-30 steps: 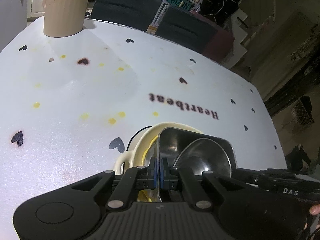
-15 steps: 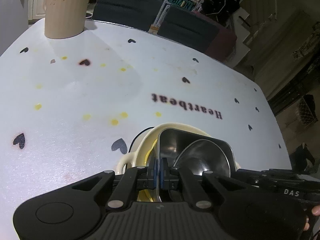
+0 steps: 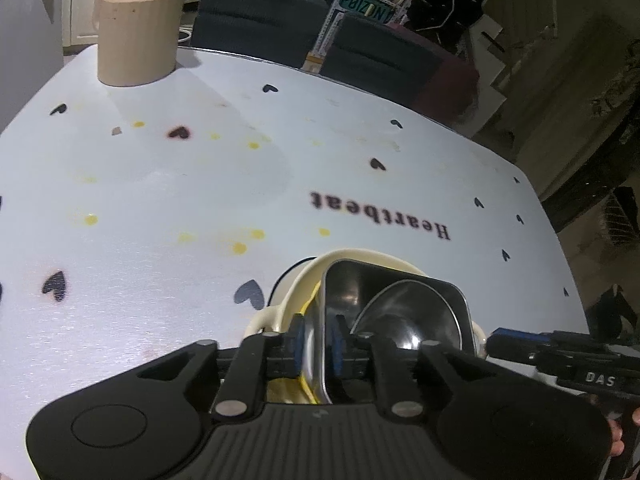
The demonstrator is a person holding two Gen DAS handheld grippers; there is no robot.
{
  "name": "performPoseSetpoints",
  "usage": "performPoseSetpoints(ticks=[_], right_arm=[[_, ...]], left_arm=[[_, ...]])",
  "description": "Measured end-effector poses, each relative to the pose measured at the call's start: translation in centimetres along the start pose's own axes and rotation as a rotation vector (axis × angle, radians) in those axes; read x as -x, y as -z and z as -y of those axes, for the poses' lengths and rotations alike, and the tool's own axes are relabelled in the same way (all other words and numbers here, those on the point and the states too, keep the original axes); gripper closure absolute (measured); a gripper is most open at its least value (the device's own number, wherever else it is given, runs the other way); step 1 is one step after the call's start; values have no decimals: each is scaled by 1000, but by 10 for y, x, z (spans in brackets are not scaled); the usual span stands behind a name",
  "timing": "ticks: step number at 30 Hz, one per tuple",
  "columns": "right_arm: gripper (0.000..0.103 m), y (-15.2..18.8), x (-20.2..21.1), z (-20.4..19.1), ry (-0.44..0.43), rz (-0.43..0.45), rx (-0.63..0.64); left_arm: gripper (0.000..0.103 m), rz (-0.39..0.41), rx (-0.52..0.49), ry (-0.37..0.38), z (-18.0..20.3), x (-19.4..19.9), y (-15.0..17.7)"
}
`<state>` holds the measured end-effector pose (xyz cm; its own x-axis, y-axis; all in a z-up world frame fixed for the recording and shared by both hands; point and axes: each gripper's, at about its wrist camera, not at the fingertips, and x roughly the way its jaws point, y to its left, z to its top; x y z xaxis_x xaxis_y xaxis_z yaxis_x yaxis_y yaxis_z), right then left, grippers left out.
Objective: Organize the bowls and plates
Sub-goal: 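Open both grippers and withdraw them from the stack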
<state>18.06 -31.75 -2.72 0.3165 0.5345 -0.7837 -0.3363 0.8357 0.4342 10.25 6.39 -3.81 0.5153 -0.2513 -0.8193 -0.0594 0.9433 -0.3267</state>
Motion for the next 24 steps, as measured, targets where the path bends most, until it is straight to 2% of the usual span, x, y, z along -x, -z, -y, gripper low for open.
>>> performPoseSetpoints(ticks=[2,5,6,7,9,10,11,14,15,17,24], right_arm=[[70,1,4,-1,8,17,14],[60,3,19,-6,48,77,49],[57,3,25,-8,61,105,53],[50,5,32,-11,69,135,55],[40,9,47,-18,87,202,58],[32,12,56,-23,108,239,63],[25,14,62,-28,129,266,71],[16,24,86,-45,174,368,114],[13,28,93,-50,183,395,121],[2,37,106,-60,216,454,131],[0,81,128,-81,297,606,112]], left_arm=[[74,11,-11,-14,3,6,-1],[60,42,-27,-32,10,20,-3],[50,59,-32,-33,14,27,-3],[36,75,-37,-33,18,33,-3],[16,122,-60,-42,29,50,-1],[11,149,-81,-46,34,58,0],[10,170,-98,-51,38,66,2],[0,237,-127,-57,47,92,10],[0,256,-134,-54,49,99,14],[0,298,-153,-58,52,114,23],[0,423,-201,-79,51,147,69]])
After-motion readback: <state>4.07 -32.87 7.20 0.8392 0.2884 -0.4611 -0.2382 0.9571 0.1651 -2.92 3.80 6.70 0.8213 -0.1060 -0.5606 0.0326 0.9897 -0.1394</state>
